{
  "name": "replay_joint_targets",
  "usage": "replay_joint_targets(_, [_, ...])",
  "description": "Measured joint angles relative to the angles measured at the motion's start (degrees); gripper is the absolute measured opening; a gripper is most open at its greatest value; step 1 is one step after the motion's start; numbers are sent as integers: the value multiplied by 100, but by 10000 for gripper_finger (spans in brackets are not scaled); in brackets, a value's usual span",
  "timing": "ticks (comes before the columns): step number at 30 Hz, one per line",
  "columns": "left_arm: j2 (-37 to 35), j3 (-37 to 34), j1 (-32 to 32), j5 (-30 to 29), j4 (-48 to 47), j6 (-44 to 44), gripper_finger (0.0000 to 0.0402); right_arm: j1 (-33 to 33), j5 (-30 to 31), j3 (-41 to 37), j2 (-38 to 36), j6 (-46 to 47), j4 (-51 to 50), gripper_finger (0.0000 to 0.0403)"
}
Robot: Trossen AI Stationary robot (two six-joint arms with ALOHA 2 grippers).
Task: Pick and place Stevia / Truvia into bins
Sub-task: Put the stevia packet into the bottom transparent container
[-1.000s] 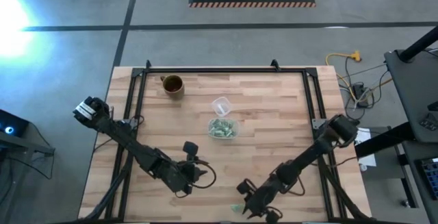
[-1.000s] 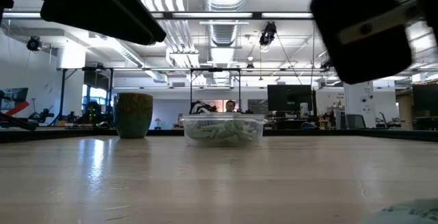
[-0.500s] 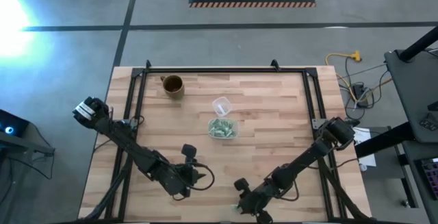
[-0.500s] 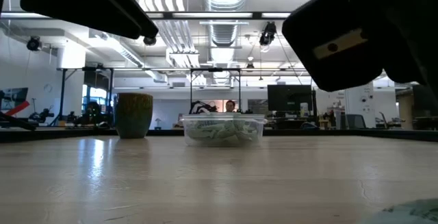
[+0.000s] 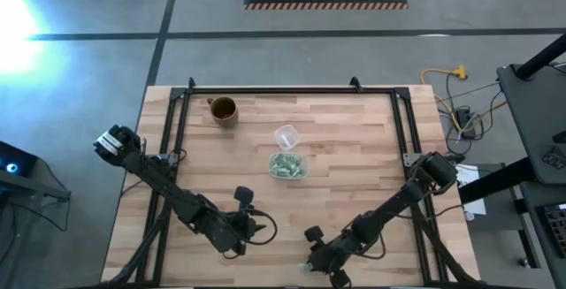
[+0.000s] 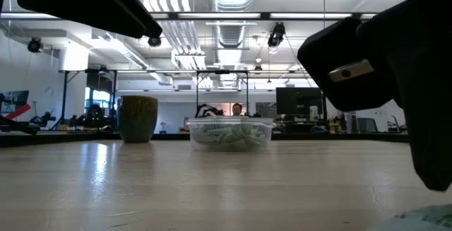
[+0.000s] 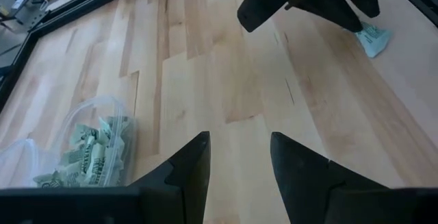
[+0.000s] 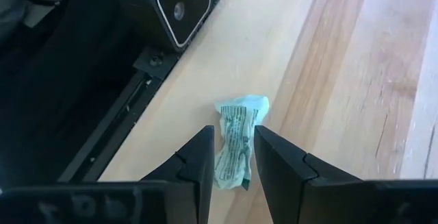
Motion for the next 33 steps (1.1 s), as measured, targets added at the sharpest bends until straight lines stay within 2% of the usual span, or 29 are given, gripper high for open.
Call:
replay_joint_targets(11, [0,-4,2,0,-20,2,137,0,0,-54,8,0,-66,91])
replay_joint_targets(27, [0,-7,2,-1,-17,8,137,-1,7,-68,8,-282,-141,15])
replay_joint_targets(33, [0,-7,6,0,-15,11,137,0,184,12,-126,-413,-544,9])
